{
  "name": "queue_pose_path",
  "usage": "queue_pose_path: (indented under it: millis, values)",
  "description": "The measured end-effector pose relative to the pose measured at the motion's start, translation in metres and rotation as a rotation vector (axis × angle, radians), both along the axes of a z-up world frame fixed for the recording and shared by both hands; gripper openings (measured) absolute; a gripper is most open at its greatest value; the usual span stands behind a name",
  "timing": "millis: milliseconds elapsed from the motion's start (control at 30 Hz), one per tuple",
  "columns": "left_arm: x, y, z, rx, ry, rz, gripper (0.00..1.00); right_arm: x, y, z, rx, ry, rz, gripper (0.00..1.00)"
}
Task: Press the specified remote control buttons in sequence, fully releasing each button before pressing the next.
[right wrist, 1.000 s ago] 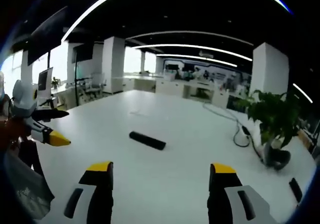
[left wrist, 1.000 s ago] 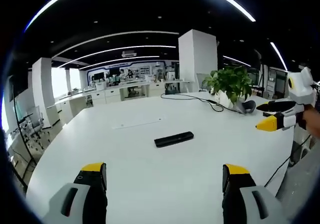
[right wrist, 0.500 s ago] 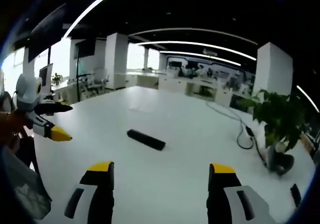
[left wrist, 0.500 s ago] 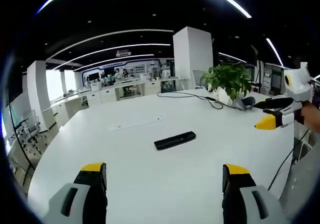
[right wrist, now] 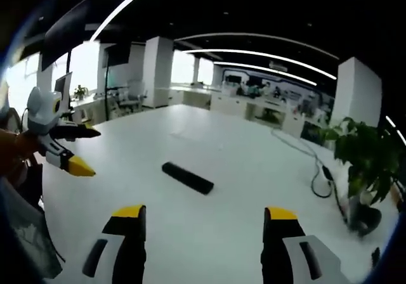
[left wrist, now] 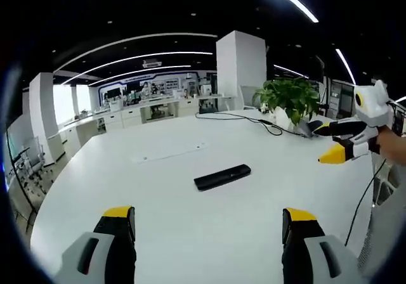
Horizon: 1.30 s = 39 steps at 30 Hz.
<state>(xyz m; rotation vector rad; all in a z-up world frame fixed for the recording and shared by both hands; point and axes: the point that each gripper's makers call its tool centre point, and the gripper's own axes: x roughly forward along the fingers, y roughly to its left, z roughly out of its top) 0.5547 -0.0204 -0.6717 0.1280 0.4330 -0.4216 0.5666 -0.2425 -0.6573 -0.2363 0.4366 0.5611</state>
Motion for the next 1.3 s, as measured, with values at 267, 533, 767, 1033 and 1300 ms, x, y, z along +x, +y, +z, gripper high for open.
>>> queue_pose_path:
  millis: [267,533,767,1033,1300]
  values:
    - [0.020,0.004,-0.007,0.015,0.014,-0.017,1.00,0.016,0.002,-0.009,-0.009,0.016,0.014,0.73]
    - [0.031,-0.001,-0.018,0.025,0.031,-0.045,1.00,0.029,0.003,-0.018,-0.014,0.035,0.026,0.73]
    - [0.042,-0.003,-0.029,0.040,0.048,-0.079,1.00,0.039,0.004,-0.030,-0.031,0.050,0.048,0.73]
    - [0.056,-0.005,-0.041,0.049,0.072,-0.118,1.00,0.049,0.006,-0.044,-0.041,0.070,0.071,0.72]
    - [0.074,-0.010,-0.051,0.059,0.073,-0.170,1.00,0.061,0.009,-0.057,-0.052,0.076,0.098,0.72]
